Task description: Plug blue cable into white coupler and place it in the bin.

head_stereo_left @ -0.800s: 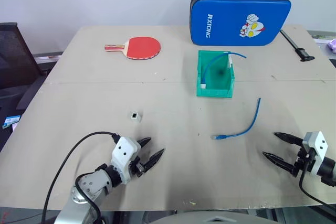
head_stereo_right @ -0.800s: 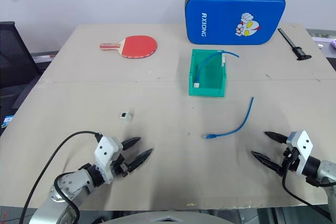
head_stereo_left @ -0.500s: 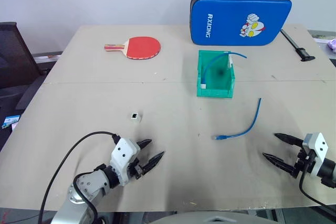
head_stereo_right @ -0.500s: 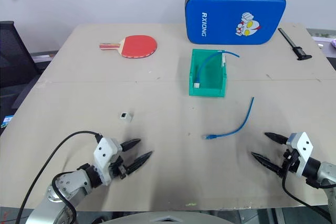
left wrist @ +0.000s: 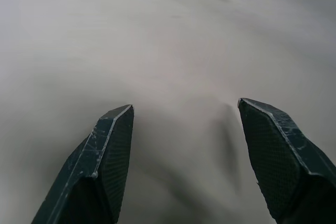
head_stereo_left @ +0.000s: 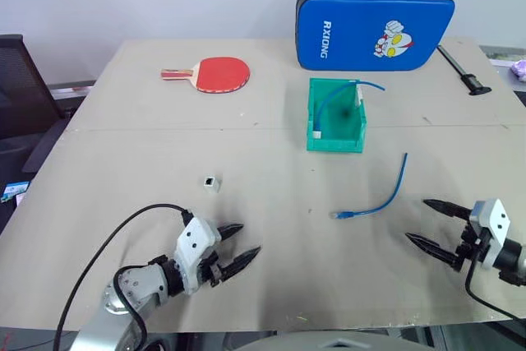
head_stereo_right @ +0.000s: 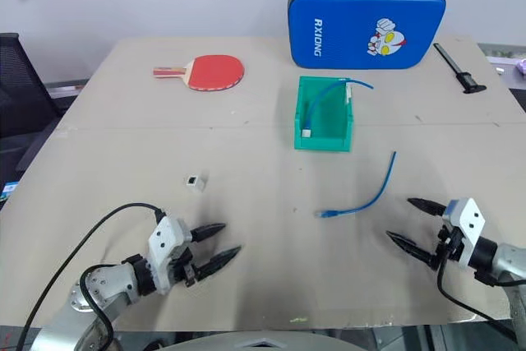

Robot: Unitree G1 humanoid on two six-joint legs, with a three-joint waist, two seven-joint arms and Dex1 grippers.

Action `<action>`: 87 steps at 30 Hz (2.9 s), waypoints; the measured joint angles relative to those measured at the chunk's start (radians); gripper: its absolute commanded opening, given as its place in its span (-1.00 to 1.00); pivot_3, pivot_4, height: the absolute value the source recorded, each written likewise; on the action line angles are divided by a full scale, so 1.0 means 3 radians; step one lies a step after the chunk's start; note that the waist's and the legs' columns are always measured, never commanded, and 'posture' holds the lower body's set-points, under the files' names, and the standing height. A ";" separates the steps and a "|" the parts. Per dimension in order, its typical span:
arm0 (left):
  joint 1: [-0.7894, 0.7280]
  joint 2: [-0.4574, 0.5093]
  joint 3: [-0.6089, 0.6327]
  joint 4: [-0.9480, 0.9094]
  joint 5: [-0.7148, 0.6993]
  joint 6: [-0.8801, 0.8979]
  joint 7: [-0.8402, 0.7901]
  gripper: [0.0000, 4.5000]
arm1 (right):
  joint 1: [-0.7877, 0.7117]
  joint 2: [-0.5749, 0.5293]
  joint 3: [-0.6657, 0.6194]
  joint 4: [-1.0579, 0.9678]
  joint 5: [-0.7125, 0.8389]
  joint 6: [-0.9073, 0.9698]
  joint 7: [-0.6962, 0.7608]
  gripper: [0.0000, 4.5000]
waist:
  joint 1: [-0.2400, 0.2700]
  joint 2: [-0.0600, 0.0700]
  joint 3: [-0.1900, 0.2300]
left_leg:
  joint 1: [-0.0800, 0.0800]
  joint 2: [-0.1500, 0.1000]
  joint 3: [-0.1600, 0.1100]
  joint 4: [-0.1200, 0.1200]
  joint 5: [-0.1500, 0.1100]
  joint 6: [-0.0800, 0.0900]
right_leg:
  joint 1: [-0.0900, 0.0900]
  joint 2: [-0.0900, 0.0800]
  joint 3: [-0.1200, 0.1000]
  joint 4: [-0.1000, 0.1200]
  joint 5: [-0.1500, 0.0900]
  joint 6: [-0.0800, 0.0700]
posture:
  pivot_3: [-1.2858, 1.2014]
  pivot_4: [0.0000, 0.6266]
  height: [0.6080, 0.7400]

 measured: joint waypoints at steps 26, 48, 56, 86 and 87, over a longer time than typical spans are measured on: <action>-0.1112 0.0887 0.0014 -0.0675 -0.0710 0.0862 -0.0696 1.00 | -0.1289 0.0032 0.1556 -0.0270 -0.0751 0.0841 -0.0120 -0.86 | 0.0005 -0.0015 0.0011 | -0.0020 -0.0001 -0.0007 0.0001 0.0000 -0.0001 | -0.0011 0.0009 -0.0012 -0.0007 0.0010 -0.0015 | 0.03 -0.52 1.00; -0.1856 0.0891 -0.0061 -0.0110 -0.0455 0.1060 -0.0511 1.00 | -0.2870 0.0915 0.2152 0.1316 -0.1305 0.0273 -0.0019 0.41 | -0.0046 -0.0017 0.0014 | -0.0026 -0.0015 -0.0015 0.0001 0.0004 -0.0007 | -0.0020 0.0006 -0.0020 0.0007 0.0019 -0.0003 | 0.03 -0.52 1.00; -0.2711 0.0369 -0.0949 0.0869 0.0118 0.0873 -0.0672 1.00 | -0.1901 0.0389 0.1274 0.0174 -0.0722 0.0664 -0.0158 0.81 | 0.0002 -0.0018 0.0013 | -0.0058 -0.0017 -0.0025 0.0006 0.0009 -0.0015 | -0.0047 0.0010 -0.0022 0.0010 0.0019 -0.0002 | 0.03 -0.52 1.00; -0.3737 -0.0638 -0.1240 0.2561 0.0638 0.0508 -0.1507 -0.95 | -0.0221 0.0560 0.0445 -0.1303 0.0295 0.1542 -0.1047 0.85 | -0.0044 -0.0019 0.0011 | -0.0053 -0.0011 -0.0031 0.0049 0.0001 0.0000 | -0.0025 0.0021 -0.0023 0.0023 0.0021 0.0003 | 0.03 -0.52 1.00; -0.3736 -0.0705 -0.1131 0.2456 0.0473 0.0711 -0.1492 -0.95 | -0.0261 0.0623 0.0443 -0.1357 0.0528 0.1711 -0.1099 0.85 | -0.0042 -0.0019 0.0011 | -0.0055 -0.0011 -0.0032 0.0051 0.0001 0.0000 | -0.0025 0.0020 -0.0023 0.0023 0.0021 0.0003 | 0.03 -0.52 1.00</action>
